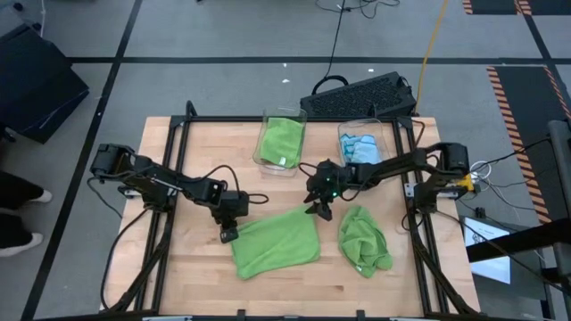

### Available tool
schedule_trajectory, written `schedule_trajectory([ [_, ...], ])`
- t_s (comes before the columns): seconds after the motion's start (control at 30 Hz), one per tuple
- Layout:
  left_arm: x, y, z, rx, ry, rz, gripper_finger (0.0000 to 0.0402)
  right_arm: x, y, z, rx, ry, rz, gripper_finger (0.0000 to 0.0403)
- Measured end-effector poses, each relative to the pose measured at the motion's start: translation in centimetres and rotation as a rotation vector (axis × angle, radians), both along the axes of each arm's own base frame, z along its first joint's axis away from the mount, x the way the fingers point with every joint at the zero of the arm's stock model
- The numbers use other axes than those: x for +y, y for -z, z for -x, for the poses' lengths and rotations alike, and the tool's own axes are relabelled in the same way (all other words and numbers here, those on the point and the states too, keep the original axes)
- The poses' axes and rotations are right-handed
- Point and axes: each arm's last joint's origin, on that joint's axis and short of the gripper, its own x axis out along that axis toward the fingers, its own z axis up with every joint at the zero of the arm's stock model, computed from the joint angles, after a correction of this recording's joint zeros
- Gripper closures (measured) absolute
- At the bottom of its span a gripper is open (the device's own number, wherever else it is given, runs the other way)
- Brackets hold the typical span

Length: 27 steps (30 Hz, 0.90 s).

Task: Fold microfiber towels
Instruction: Fold the top green microfiber towel

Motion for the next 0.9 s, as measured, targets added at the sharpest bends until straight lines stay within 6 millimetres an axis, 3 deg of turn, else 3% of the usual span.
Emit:
schedule_trajectory([
  [0.13,0.0,-0.5,0.1,-0.028,0.017,-0.001,0.0355,-0.5,0.2,0.1,-0.006,-0.033,-0.049,0.0181],
  [0.37,0.7,-2.7,0.9,-0.108,0.007,-0.069,0.0216,-0.5,0.1,0.1,-0.014,-0.067,-0.082,0.0181],
  [0.47,0.3,-4.0,1.2,-0.176,0.014,-0.061,0.0176,-0.4,0.1,0.1,-0.014,-0.07,-0.082,0.0181],
  [0.6,-0.7,-4.2,1.4,-0.186,0.02,-0.086,0.0152,-0.3,0.0,0.0,-0.03,-0.08,-0.069,0.0181],
  [0.9,-2.0,-2.3,1.3,-0.081,-0.063,-0.219,0.0118,-0.4,0.6,-0.2,-0.032,-0.094,-0.042,0.0181],
])
